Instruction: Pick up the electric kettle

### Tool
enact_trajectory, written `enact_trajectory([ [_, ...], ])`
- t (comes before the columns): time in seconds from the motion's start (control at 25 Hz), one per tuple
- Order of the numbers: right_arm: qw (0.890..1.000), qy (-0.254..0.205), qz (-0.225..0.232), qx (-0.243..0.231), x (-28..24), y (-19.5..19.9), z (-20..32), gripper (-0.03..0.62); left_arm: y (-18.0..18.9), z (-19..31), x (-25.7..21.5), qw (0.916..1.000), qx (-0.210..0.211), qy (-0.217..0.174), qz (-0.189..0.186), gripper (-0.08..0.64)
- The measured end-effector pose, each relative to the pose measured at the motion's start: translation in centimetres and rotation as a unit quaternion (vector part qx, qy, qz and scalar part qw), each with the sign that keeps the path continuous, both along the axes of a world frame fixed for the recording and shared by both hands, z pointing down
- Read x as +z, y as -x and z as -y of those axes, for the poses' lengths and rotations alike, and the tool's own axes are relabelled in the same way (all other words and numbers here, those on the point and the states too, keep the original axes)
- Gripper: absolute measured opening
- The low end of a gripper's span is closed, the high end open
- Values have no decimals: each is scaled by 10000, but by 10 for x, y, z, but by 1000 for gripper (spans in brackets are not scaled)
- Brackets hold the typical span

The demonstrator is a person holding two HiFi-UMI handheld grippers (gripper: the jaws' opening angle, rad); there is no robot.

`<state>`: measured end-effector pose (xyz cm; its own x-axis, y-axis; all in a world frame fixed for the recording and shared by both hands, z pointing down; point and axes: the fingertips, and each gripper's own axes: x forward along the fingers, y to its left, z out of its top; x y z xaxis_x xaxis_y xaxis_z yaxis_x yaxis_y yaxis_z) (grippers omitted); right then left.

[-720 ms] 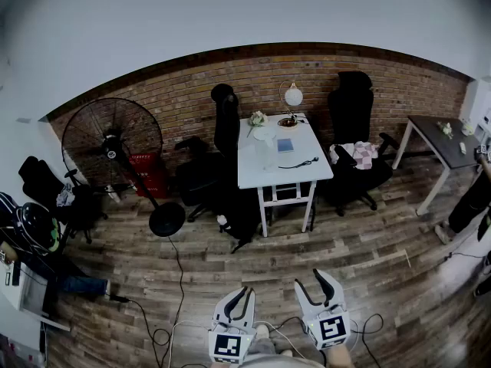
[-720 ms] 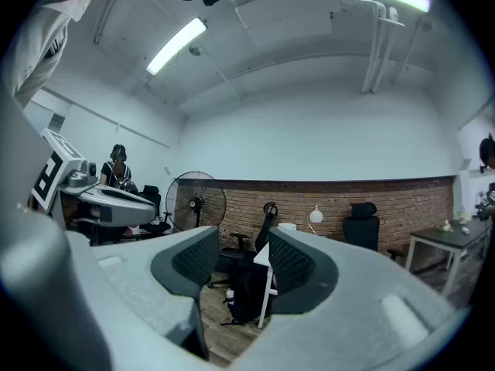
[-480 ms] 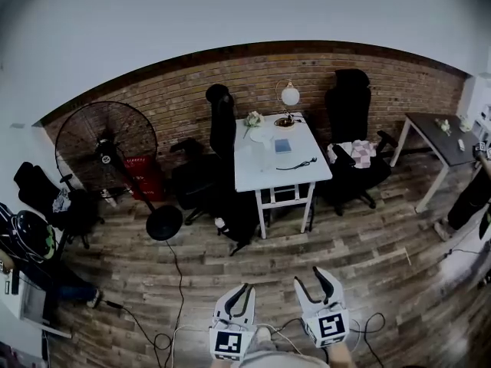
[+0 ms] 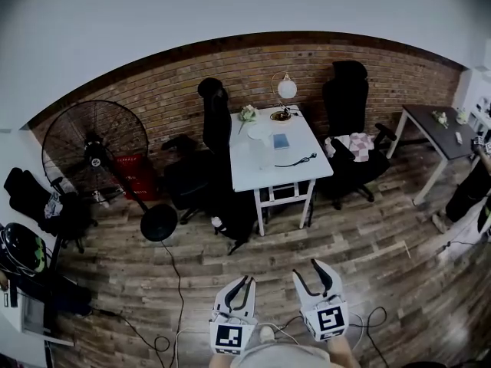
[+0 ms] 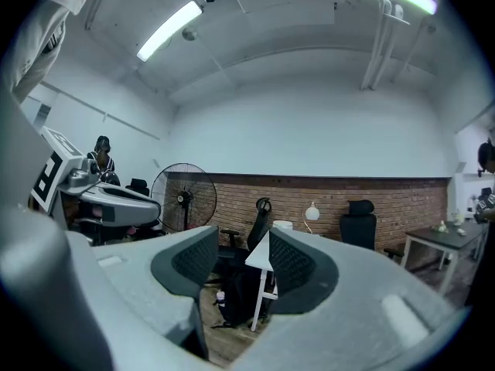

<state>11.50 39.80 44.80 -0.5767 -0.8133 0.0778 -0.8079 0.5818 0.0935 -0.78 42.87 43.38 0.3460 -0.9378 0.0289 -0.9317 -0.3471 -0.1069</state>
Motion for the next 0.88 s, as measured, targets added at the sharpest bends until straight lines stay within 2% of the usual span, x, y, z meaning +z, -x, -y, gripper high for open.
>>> enact_trajectory([
  [0.16,9999,-153,-19,28,-3,11,12,207,11,15,1,10000,80,-25,16,38],
  [0.36,9999,-21,-71,122,0,12,20,207,17,27,0,9999,108,-46,-22,38],
  [0.52,9998,-159,-104,106,-2,19,30,206,22,39,1,9999,135,-91,-48,38],
  [0.76,9996,67,-125,235,2,31,45,206,32,58,-1,9996,262,-115,-61,38],
  [0.88,9996,104,-124,237,3,36,51,207,35,67,6,9996,261,20,-87,38],
])
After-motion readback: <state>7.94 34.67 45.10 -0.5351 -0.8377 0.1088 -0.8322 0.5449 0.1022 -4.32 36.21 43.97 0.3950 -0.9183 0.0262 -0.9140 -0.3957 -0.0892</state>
